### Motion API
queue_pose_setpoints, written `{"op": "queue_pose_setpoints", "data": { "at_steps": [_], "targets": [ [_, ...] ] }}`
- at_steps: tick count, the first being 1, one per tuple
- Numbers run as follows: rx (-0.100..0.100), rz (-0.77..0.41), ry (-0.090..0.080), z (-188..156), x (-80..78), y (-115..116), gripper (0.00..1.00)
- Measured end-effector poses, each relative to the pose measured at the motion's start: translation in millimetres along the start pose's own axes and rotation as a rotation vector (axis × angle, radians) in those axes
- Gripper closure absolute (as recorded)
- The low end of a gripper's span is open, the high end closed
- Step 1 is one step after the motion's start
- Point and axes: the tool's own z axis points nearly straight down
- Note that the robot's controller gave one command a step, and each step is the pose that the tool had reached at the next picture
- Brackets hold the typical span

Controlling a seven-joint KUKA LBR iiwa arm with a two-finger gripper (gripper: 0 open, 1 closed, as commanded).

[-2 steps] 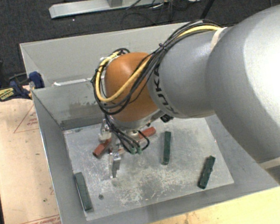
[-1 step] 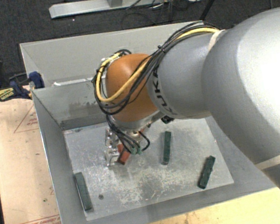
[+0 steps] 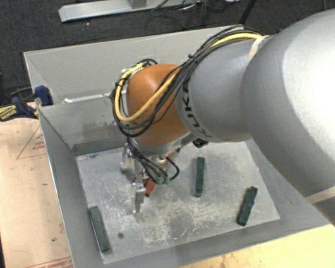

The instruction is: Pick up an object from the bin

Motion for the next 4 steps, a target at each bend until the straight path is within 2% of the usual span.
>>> {"op": "queue_pose_setpoints", "data": {
  "at_steps": [1, 2, 3, 4],
  "targets": [
    [0.000, 0.000, 0.000, 0, -0.1, 0, 0.00],
    [-0.007, -0.168, -0.024, 2, -3.5, -76, 1.00],
    [-0.007, -0.168, -0.024, 2, -3.5, -76, 1.00],
    [0.001, -0.198, 0.000, -104, -2.3, -80, 1.00]
  ]
}}
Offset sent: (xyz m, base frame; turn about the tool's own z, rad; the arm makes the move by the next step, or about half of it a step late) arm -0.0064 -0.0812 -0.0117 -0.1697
